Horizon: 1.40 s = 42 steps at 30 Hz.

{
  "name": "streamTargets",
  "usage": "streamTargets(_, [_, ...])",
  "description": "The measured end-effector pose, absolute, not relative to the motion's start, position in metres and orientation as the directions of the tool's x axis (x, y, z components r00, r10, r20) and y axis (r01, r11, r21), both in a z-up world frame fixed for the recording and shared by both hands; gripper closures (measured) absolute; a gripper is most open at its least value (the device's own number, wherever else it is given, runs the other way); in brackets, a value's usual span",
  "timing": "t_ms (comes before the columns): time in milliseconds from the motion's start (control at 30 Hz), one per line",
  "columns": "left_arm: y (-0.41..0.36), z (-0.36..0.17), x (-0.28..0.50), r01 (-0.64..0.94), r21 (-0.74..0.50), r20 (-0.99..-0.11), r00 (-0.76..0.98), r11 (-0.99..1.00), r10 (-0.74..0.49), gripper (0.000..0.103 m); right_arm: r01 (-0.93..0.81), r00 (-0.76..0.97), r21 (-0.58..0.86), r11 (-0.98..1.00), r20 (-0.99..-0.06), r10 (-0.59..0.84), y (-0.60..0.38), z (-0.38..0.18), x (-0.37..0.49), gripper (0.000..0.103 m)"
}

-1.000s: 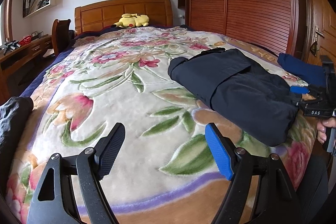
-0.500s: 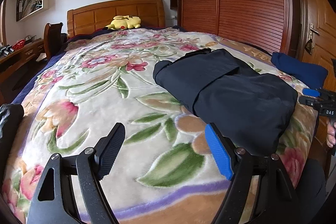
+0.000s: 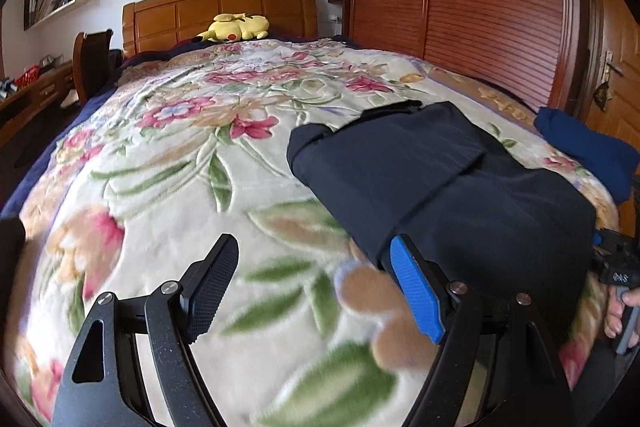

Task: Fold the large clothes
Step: 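Grasp the folded coat bundle with the left tool while the right tool grasps it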

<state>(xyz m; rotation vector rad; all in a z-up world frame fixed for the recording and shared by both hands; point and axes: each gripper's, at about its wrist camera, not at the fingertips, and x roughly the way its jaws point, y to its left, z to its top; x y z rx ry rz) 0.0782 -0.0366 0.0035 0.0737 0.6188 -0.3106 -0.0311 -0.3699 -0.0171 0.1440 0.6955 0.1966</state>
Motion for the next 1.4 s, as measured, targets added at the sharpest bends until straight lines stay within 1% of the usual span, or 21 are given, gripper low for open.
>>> streamTargets(100, [-0.044, 0.003, 0.102, 0.304, -0.014, -0.596, 0.763, 0.953, -0.252, 0.024, -0.185, 0.732, 0.236, 0.954, -0.614, 0.294, -0.369, -0.020, -0.024, 0.053])
streamTargets(167, [-0.048, 0.002, 0.113, 0.309, -0.020, -0.605, 0.754, 0.951, -0.258, 0.024, -0.203, 0.732, 0.238, 0.950, -0.608, 0.309, -0.370, -0.020, -0.020, 0.059])
streamTargets(233, [-0.054, -0.001, 0.126, 0.312, -0.020, -0.617, 0.744, 0.950, -0.258, 0.024, -0.227, 0.732, 0.255, 0.940, -0.592, 0.337, -0.374, -0.020, -0.019, 0.075])
streamTargets(267, [-0.057, -0.004, 0.134, 0.307, -0.018, -0.628, 0.737, 0.952, -0.250, 0.024, -0.236, 0.737, 0.256, 0.937, -0.582, 0.344, -0.376, -0.020, -0.021, 0.079])
streamTargets(333, [-0.062, -0.006, 0.145, 0.308, -0.024, -0.641, 0.726, 0.951, -0.251, 0.024, -0.240, 0.756, 0.256, 0.936, -0.555, 0.345, -0.383, -0.014, -0.025, 0.091])
streamTargets(400, [-0.065, -0.008, 0.152, 0.311, -0.031, -0.645, 0.720, 0.950, -0.256, 0.024, -0.214, 0.789, 0.216, 0.953, -0.537, 0.299, -0.393, -0.007, -0.030, 0.095])
streamTargets(633, [-0.074, -0.014, 0.170, 0.325, -0.016, -0.660, 0.707, 0.946, -0.254, 0.024, -0.091, 0.826, 0.104, 0.990, -0.547, 0.133, -0.447, 0.007, -0.003, 0.098])
streamTargets(733, [-0.070, -0.016, 0.180, 0.333, -0.062, -0.666, 0.688, 0.941, -0.287, 0.024, -0.080, 0.814, 0.115, 0.990, -0.566, 0.131, -0.459, 0.008, 0.016, 0.098])
streamTargets(833, [-0.070, -0.022, 0.191, 0.329, -0.071, -0.679, 0.676, 0.942, -0.288, 0.024, -0.067, 0.809, 0.114, 0.991, -0.576, 0.121, -0.455, 0.003, 0.020, 0.095])
streamTargets(867, [-0.071, -0.025, 0.195, 0.333, -0.081, -0.688, 0.663, 0.940, -0.294, 0.024, -0.066, 0.805, 0.123, 0.990, -0.579, 0.126, -0.454, 0.002, 0.022, 0.091])
streamTargets(933, [-0.072, -0.029, 0.201, 0.335, -0.095, -0.697, 0.650, 0.937, -0.303, 0.024, -0.036, 0.798, 0.137, 0.990, -0.592, 0.111, -0.451, 0.000, 0.029, 0.071])
streamTargets(967, [-0.074, -0.032, 0.203, 0.336, -0.093, -0.704, 0.644, 0.937, -0.301, 0.024, -0.024, 0.795, 0.134, 0.991, -0.598, 0.100, -0.447, 0.001, 0.034, 0.066])
streamTargets(1000, [-0.076, -0.037, 0.205, 0.339, -0.090, -0.713, 0.635, 0.936, -0.299, 0.024, -0.013, 0.788, 0.133, 0.991, -0.609, 0.092, -0.448, 0.001, 0.037, 0.058])
streamTargets(1067, [-0.079, -0.045, 0.211, 0.346, -0.112, -0.737, 0.600, 0.931, -0.311, 0.024, -0.016, 0.763, 0.147, 0.989, -0.638, 0.107, -0.444, -0.002, 0.042, 0.054])
streamTargets(1200, [-0.079, -0.052, 0.219, 0.342, -0.160, -0.754, 0.563, 0.926, -0.338, 0.024, -0.035, 0.726, 0.170, 0.985, -0.673, 0.142, -0.440, -0.006, 0.056, 0.053])
streamTargets(1233, [-0.079, -0.053, 0.220, 0.343, -0.170, -0.754, 0.558, 0.924, -0.346, 0.028, -0.045, 0.723, 0.174, 0.984, -0.674, 0.153, -0.438, -0.005, 0.058, 0.054])
streamTargets(1267, [-0.079, -0.053, 0.219, 0.354, -0.192, -0.751, 0.547, 0.915, -0.369, 0.039, -0.058, 0.719, 0.180, 0.982, -0.675, 0.166, -0.437, -0.005, 0.060, 0.056])
streamTargets(1300, [-0.080, -0.054, 0.219, 0.363, -0.212, -0.749, 0.536, 0.907, -0.390, 0.043, -0.079, 0.710, 0.183, 0.980, -0.679, 0.184, -0.435, -0.007, 0.065, 0.064])
streamTargets(1333, [-0.080, -0.053, 0.219, 0.366, -0.222, -0.747, 0.531, 0.904, -0.399, 0.050, -0.096, 0.707, 0.174, 0.980, -0.681, 0.190, -0.432, -0.007, 0.067, 0.072])
streamTargets(1367, [-0.082, -0.052, 0.218, 0.373, -0.221, -0.747, 0.529, 0.901, -0.403, 0.054, -0.111, 0.709, 0.161, 0.981, -0.679, 0.192, -0.429, -0.007, 0.067, 0.076])
streamTargets(1400, [-0.084, -0.050, 0.217, 0.376, -0.211, -0.747, 0.533, 0.902, -0.397, 0.065, -0.125, 0.712, 0.152, 0.980, -0.674, 0.195, -0.429, -0.007, 0.069, 0.082])
